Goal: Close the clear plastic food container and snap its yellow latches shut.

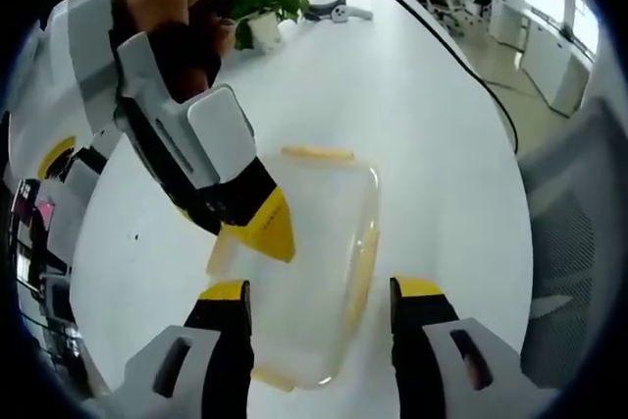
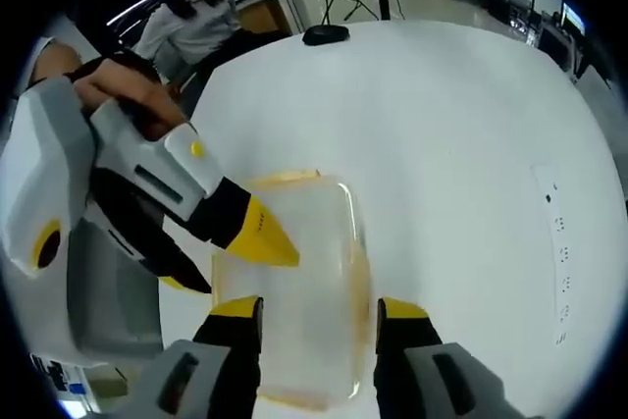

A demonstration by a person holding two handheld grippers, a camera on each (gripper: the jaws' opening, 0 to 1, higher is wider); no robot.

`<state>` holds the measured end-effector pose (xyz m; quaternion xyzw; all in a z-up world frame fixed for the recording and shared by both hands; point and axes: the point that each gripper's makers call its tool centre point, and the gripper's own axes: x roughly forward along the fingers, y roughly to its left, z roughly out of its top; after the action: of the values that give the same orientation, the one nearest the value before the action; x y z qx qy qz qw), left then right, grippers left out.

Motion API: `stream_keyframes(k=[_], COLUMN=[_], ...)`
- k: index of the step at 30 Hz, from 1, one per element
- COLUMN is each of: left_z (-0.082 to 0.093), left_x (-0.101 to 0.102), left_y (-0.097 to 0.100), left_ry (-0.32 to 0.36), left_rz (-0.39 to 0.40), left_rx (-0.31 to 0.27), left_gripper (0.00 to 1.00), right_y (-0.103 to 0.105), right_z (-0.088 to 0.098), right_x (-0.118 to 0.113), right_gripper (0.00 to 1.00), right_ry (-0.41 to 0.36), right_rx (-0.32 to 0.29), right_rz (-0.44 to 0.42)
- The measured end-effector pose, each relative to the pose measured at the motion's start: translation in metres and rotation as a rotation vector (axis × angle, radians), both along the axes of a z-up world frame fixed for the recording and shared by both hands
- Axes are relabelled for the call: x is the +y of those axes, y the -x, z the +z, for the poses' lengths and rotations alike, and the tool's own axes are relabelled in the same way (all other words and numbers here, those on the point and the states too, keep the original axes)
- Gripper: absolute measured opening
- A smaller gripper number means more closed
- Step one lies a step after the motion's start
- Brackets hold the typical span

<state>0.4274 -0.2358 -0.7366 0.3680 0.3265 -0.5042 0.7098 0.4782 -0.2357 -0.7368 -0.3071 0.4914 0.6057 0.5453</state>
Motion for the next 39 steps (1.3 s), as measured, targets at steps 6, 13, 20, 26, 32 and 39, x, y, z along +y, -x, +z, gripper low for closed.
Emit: stream_keyframes(k=[6,13,20,26,32,39], left_z=[0.001,0.001,0.004,0.007,0.006,0.001], left_x=[0.002,0.007,0.011,0.015,0.021,0.025], left_y=[0.001,0.0,0.001,-0.003,-0.008,-0.008], left_ry=[-0.015,-0.026,-0.027,-0.042,-0.062,-0.079], left_rz=[-0.012,-0.02,-0.033,-0.052,-0.058,-0.066], left_rx=[0.019,0.025,0.047,0.038,0.03,0.032], left_gripper=[0.56,0.59,0.6,0.62,0.66,0.7], right_y=[0.002,0.007,0.012,0.019,0.026,0.033], right_z=[0.002,0.006,0.01,0.012,0.008,0.007], right_x=[-0.006,-0.016,-0.026,-0.031,-0.039,-0.04], right_gripper=[0.46,0.48,0.52,0.55,0.58,0.62], right_ry=[0.006,0.011,0.01,-0.006,0.021,0.016], right_rx=[-0.01,-0.024,-0.046,-0.057,-0.096,-0.124], right_rz=[-0.001,-0.003,-0.022,-0.034,-0.004,-0.004])
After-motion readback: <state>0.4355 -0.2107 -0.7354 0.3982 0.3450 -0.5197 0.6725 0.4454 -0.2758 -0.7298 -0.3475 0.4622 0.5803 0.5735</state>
